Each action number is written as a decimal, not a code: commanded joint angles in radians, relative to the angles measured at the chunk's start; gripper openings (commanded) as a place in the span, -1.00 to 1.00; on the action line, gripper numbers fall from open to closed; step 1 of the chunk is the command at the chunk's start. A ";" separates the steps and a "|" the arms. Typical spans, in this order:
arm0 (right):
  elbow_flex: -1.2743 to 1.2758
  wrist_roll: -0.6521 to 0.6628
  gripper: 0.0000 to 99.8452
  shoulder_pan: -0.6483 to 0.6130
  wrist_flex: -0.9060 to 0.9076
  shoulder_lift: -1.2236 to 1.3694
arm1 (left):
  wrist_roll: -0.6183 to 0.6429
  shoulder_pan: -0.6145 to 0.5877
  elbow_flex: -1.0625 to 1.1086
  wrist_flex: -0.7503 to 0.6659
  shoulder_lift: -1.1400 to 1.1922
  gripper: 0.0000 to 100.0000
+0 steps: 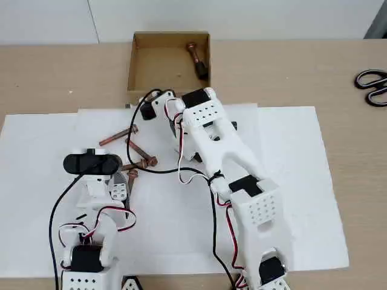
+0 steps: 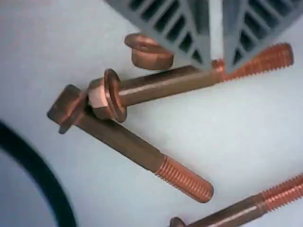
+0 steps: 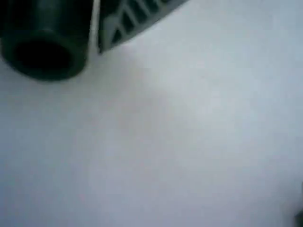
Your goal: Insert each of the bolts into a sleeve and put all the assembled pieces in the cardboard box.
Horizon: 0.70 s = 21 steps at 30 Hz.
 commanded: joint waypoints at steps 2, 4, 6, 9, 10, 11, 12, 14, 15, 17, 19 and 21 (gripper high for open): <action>-0.002 -0.008 -0.74 0.001 -0.005 0.036 | -0.003 -0.003 -0.007 -0.023 -0.008 -0.99; -0.002 -0.011 -0.74 0.001 -0.005 0.059 | -0.003 -0.003 -0.007 -0.023 -0.008 -0.99; -0.002 -0.012 -0.80 0.001 -0.005 0.077 | -0.003 -0.003 -0.007 -0.023 -0.008 -0.99; -0.002 -0.012 -0.94 0.001 -0.005 0.088 | -0.003 -0.003 -0.007 -0.023 -0.008 -0.99; -0.002 -0.014 -0.94 0.002 -0.005 0.088 | -0.003 -0.003 -0.007 -0.023 -0.008 -0.99; -0.006 -0.018 -0.95 0.004 -0.005 0.087 | -0.003 -0.003 -0.007 -0.023 -0.008 -0.99; -0.011 -0.040 -0.95 0.010 -0.005 0.081 | -0.003 -0.003 -0.007 -0.023 -0.008 -0.99; -0.031 -0.081 -0.95 0.013 0.005 0.064 | -0.003 -0.003 -0.007 -0.023 -0.008 -0.99; -0.037 -0.089 -0.95 0.018 0.007 0.051 | -0.003 -0.003 -0.007 -0.023 -0.008 -0.99; -0.048 -0.097 -0.95 0.021 0.021 0.019 | -0.003 -0.003 -0.007 -0.023 -0.008 -0.99; -0.068 -0.098 -0.95 0.021 0.054 -0.030 | -0.003 -0.003 -0.007 -0.023 -0.008 -0.99; -0.092 -0.098 -0.95 0.021 0.088 -0.085 | -0.003 -0.003 -0.007 -0.023 -0.008 -0.99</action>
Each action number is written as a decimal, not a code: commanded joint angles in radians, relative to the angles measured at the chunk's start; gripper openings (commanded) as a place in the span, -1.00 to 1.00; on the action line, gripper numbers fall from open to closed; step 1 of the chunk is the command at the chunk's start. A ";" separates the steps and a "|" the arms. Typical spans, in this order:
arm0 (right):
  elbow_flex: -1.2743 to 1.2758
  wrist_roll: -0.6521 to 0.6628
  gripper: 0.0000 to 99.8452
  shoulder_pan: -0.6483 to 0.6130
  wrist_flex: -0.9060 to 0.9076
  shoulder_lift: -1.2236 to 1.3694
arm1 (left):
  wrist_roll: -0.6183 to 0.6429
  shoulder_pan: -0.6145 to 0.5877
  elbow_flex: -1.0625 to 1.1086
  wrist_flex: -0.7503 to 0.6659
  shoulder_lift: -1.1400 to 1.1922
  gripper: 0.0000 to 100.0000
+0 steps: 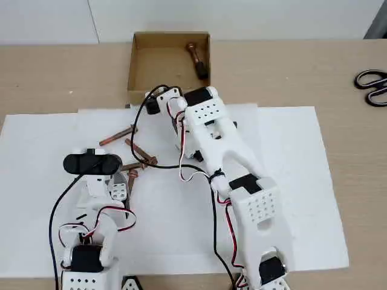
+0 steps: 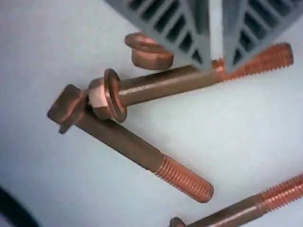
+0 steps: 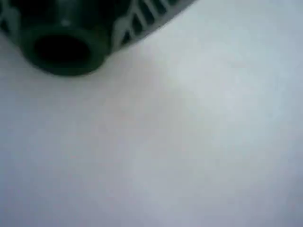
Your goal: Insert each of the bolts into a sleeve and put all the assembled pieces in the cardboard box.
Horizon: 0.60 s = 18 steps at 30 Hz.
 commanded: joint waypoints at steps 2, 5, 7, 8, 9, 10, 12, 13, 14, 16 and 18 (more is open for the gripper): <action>-0.069 -0.012 -0.95 0.008 0.090 -0.171 | -0.003 -0.003 -0.007 -0.023 -0.008 -0.99; -0.072 -0.011 -1.00 0.012 0.105 -0.308 | -0.003 -0.003 -0.007 -0.023 -0.008 -0.99; -0.072 -0.011 -0.99 0.030 0.107 -0.406 | -0.003 -0.005 -0.010 -0.021 -0.008 -0.99; -0.072 -0.011 -0.99 0.042 0.108 -0.450 | -0.003 -0.012 -0.015 -0.021 -0.008 -0.99; -0.072 -0.011 -0.99 0.061 0.110 -0.496 | -0.003 -0.031 -0.033 -0.020 -0.006 -0.99; -0.072 -0.011 -0.99 0.079 0.110 -0.536 | -0.003 -0.049 -0.054 -0.020 -0.002 -0.99; -0.071 -0.034 -0.99 0.119 0.111 -0.605 | -0.005 -0.078 -0.110 -0.017 0.000 -0.99; -0.061 -0.041 -0.99 0.140 0.113 -0.634 | -0.008 -0.087 -0.142 -0.003 0.000 -0.99; -0.038 -0.040 -0.99 0.162 0.111 -0.657 | -0.008 -0.091 -0.176 0.020 0.000 -0.99; 0.034 -0.038 -0.99 0.202 0.111 -0.699 | -0.025 -0.089 -0.239 0.081 0.002 -0.99; 0.115 -0.038 -0.99 0.239 0.111 -0.736 | -0.058 -0.087 -0.283 0.130 0.002 -0.99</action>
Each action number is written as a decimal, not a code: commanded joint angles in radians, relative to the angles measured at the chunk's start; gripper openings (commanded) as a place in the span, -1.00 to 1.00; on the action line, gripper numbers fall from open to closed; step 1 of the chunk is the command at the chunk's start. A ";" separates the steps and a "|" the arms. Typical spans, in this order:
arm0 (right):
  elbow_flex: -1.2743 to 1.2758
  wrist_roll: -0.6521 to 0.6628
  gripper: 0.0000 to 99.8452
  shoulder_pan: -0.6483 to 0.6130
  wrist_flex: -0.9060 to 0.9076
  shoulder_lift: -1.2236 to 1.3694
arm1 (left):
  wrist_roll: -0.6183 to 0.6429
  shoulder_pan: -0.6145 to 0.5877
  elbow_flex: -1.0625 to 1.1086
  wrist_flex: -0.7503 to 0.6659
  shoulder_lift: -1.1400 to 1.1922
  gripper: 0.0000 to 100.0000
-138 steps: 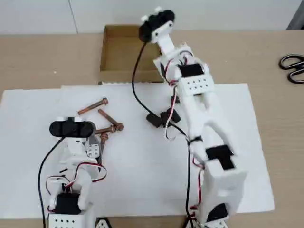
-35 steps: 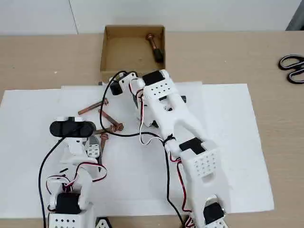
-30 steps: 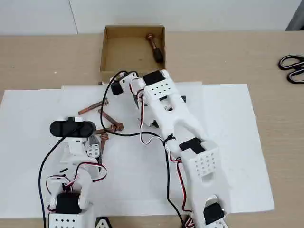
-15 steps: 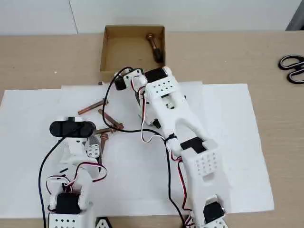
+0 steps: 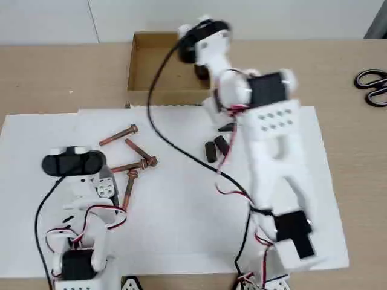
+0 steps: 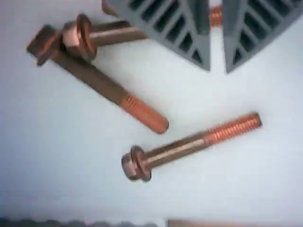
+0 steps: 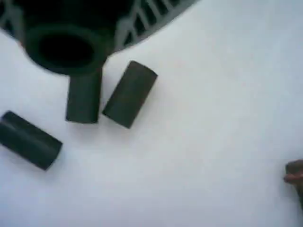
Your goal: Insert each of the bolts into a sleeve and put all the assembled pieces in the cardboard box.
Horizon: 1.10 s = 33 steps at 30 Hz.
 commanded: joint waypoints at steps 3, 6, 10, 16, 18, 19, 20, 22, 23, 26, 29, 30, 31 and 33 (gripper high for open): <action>0.176 -0.018 -0.99 0.110 0.005 -0.159 | -0.075 -0.008 -0.171 0.110 0.000 -0.99; 0.288 -0.015 -0.99 0.160 -0.001 -0.232 | -0.097 -0.006 -0.242 0.160 0.002 -0.99; 0.417 -0.014 -0.99 0.220 -0.005 -0.317 | -0.112 -0.008 -0.325 0.203 0.081 -0.99; 0.562 -0.014 -0.99 0.288 -0.021 -0.424 | -0.104 -0.003 -0.568 0.203 0.364 -0.99; 0.606 -0.012 -0.99 0.302 -0.036 -0.453 | -0.104 -0.003 -0.648 0.203 0.473 -0.99; 0.626 -0.012 -0.99 0.308 -0.041 -0.466 | -0.104 -0.003 -0.688 0.204 0.526 -0.99; 0.643 -0.012 -0.99 0.312 -0.041 -0.476 | -0.104 -0.003 -0.725 0.206 0.575 -0.99; 0.672 -0.012 -0.99 0.320 -0.041 -0.499 | -0.104 -0.002 -0.803 0.233 0.672 -0.99; 0.687 -0.012 -0.99 0.320 -0.041 -0.510 | -0.104 -0.002 -0.840 0.245 0.718 -0.99; 0.735 -0.012 -0.99 0.320 -0.041 -0.544 | -0.104 -0.002 -0.929 0.273 0.855 -0.99; 0.775 -0.012 -0.99 0.320 -0.041 -0.565 | -0.106 -0.002 -0.987 0.287 0.968 -0.99; 0.789 -0.012 -0.99 0.320 -0.041 -0.570 | -0.109 -0.002 -1.003 0.287 1.002 -0.99; 0.804 -0.012 -0.99 0.320 -0.041 -0.575 | -0.112 -0.002 -1.013 0.287 1.037 -0.99; 0.835 -0.012 -0.99 0.320 -0.041 -0.587 | -0.149 -0.002 -1.026 0.281 1.100 -0.99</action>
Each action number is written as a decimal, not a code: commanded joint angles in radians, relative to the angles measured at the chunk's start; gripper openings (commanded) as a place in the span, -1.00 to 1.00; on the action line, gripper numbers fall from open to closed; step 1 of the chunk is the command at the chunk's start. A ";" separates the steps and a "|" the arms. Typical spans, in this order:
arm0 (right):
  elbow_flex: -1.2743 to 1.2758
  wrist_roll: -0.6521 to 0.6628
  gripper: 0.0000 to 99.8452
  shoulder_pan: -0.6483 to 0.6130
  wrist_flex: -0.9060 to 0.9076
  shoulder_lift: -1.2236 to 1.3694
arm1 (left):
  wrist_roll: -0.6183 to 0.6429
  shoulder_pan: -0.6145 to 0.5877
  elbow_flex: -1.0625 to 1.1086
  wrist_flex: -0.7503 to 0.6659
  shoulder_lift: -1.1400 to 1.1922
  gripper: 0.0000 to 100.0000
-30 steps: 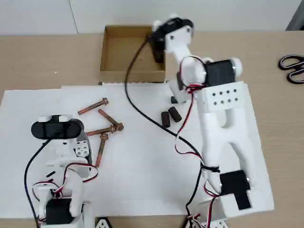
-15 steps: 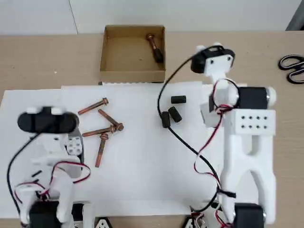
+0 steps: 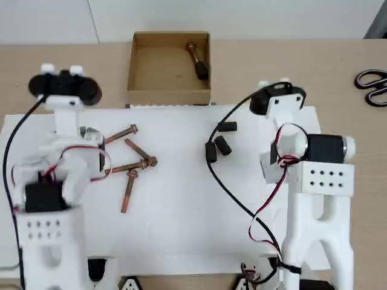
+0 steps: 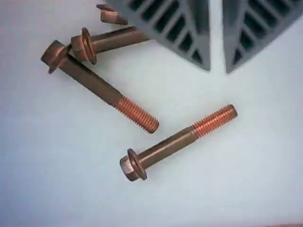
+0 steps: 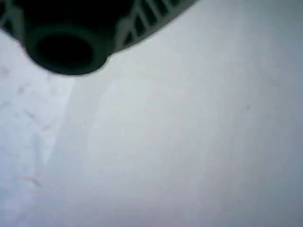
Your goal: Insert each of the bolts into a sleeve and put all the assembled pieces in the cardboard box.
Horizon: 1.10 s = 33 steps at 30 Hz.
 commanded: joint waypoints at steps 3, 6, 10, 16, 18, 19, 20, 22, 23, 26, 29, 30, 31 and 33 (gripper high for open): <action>0.061 -0.005 -0.99 0.027 -0.025 -0.064 | -0.121 0.015 -0.065 0.002 0.163 -0.99; 0.120 -0.005 -0.99 0.061 -0.064 -0.090 | -0.166 0.012 -0.065 0.003 0.222 -0.99; 0.218 -0.005 -0.99 0.094 -0.104 -0.120 | -0.215 0.018 -0.091 -0.002 0.275 -0.98; 0.298 0.012 -0.99 0.119 -0.145 -0.166 | -0.221 0.018 -0.225 0.081 0.465 -0.98; 0.308 0.046 -0.99 0.119 -0.148 -0.180 | -0.244 0.020 -0.292 0.129 0.552 -0.98; 0.311 0.054 -0.99 0.119 -0.153 -0.185 | -0.265 0.020 -0.326 0.144 0.592 -0.98; 0.311 0.057 -0.99 0.119 -0.154 -0.189 | -0.290 0.020 -0.364 0.158 0.631 -0.98; 0.311 0.058 -0.99 0.119 -0.154 -0.194 | -0.351 0.021 -0.441 0.193 0.704 -0.98; 0.311 0.057 -0.99 0.119 -0.154 -0.194 | -0.385 0.023 -0.476 0.213 0.738 -0.98; 0.313 0.052 -0.99 0.119 -0.154 -0.188 | -0.489 0.038 -0.578 0.278 0.841 -0.98; 0.333 0.051 -0.99 0.119 -0.154 -0.194 | -0.551 0.043 -0.671 0.328 0.937 -0.98; 0.339 0.052 -0.99 0.120 -0.154 -0.194 | -0.574 0.043 -0.705 0.338 0.970 -0.96; 0.344 0.055 -0.99 0.120 -0.154 -0.194 | -0.594 0.043 -0.737 0.347 0.999 -0.93; 0.345 0.057 -0.99 0.133 -0.154 -0.194 | -0.621 0.041 -0.805 0.351 1.053 -0.86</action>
